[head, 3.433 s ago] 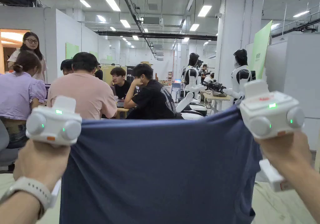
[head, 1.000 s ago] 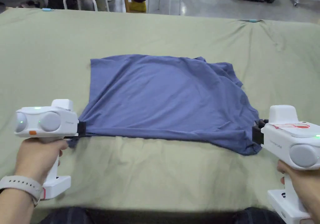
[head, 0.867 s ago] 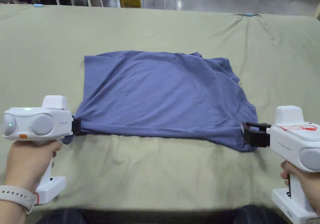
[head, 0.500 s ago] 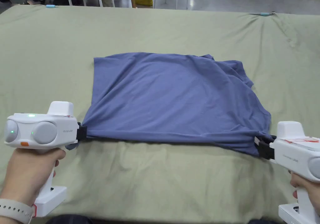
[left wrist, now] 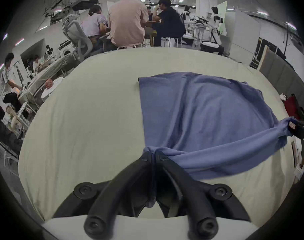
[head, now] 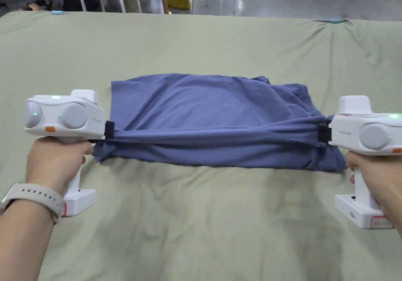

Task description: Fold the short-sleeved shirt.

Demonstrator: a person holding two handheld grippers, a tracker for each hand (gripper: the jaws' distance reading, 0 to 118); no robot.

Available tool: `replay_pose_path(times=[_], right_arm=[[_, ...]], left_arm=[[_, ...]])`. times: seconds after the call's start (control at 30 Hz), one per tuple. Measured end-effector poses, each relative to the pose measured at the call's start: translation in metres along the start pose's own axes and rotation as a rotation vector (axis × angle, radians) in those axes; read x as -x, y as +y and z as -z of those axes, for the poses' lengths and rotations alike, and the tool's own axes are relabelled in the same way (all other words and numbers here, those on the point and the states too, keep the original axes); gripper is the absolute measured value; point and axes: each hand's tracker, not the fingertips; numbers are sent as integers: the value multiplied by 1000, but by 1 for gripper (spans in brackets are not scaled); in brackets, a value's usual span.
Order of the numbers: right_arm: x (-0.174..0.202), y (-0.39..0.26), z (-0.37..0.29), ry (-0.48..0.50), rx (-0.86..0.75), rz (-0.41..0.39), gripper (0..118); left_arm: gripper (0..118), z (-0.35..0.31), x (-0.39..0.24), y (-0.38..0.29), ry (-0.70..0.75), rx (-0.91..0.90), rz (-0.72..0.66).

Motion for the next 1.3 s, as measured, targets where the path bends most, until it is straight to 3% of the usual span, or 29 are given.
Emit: replay_pose_path(times=[0.2,0.23,0.27,0.33,0.37,0.4,0.47,0.53,0.57,0.6,0.63,0.67,0.7,0.8,0.87,1.07,1.2,1.23,1.3], right_arm=[[-9,-12,38,-5,55,33,7],[-11,-13,37,7,52,38,19],[-12,-14,33,14,59,32,40],[-6,-15,14,-15,29,13,102],[-1,-17,-3,-19,-50,8,112],[8,-19,-20,-13,-117,18,112],[31,-21,-39,7,-165,28,113],[53,-30,-57,10,-216,27,106],[63,-35,-66,23,-238,19,90],[75,-39,-61,59,-251,11,59],[82,-42,-64,79,-250,-2,11],[90,-47,-67,60,-246,-14,1],[96,-52,-72,28,-267,-36,0],[107,-62,-77,71,-274,-26,0],[109,-67,-78,59,-283,-32,0],[106,-68,-79,63,-279,-42,0],[106,-68,-71,80,-266,-41,0],[107,-68,-68,84,-262,-45,0],[104,-69,-66,83,-254,-45,0]], left_arm=[[4,35,-3,8,13,49,-21],[16,32,-2,6,17,35,-27],[32,23,-1,2,32,-7,-36],[79,2,-2,-7,13,-93,-74],[89,-11,-7,-13,0,-147,-84],[92,-25,-15,-22,-35,-234,-70],[91,-46,-37,-37,-51,-340,-38],[83,-61,-58,-53,-59,-425,-3],[68,-67,-68,-61,-56,-450,24],[40,-72,-79,-69,-33,-460,70],[0,-74,-87,-76,-3,-468,107],[0,-75,-92,-84,11,-475,139],[0,-77,-95,-92,3,-476,125],[0,-71,-84,-101,-90,-376,98],[0,-72,-69,-103,-65,-378,79],[0,-47,23,-108,-1,-147,-207],[1,-37,39,-106,-18,-132,-217],[20,-32,39,-102,-21,-126,-206],[76,-18,35,-91,-10,-132,-200]])
